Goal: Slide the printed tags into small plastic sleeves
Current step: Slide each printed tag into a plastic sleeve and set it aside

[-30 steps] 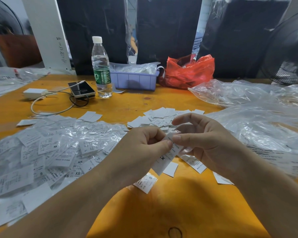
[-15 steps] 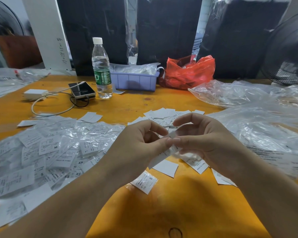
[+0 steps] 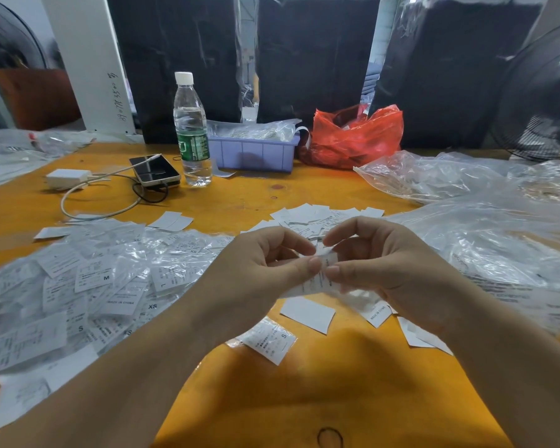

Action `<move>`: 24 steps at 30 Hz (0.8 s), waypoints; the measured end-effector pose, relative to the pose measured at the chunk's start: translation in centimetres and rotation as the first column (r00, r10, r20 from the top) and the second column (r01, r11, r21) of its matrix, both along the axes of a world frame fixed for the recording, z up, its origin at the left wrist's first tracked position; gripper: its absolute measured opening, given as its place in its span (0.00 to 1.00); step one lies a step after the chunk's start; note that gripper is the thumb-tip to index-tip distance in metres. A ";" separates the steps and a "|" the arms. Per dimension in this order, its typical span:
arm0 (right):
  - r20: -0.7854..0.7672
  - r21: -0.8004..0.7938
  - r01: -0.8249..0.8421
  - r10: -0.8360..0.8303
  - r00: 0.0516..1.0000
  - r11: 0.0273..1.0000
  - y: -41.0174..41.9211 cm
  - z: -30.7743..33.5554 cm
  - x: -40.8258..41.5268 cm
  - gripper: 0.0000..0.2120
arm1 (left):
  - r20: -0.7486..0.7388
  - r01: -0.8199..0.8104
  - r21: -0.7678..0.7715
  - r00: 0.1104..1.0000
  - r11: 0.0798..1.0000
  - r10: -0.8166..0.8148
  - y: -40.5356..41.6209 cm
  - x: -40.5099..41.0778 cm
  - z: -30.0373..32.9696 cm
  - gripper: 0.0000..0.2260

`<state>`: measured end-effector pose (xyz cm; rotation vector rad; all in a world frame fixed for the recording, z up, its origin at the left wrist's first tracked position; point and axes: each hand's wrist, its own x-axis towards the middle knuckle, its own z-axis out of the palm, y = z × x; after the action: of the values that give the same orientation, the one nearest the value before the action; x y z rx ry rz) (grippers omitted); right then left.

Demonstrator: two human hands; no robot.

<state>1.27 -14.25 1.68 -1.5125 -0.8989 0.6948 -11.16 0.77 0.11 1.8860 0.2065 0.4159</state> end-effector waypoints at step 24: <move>0.122 -0.039 -0.063 0.067 0.990 0.997 0.4 -0.9 -0.3 0.15 | -0.070 0.011 0.234 0.998 0.972 0.006 0.9 -0.4 -0.1 0.02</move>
<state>1.02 -13.85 0.75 -1.5766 -1.0379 0.6725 -11.54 1.69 -0.01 2.1346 0.2091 0.3860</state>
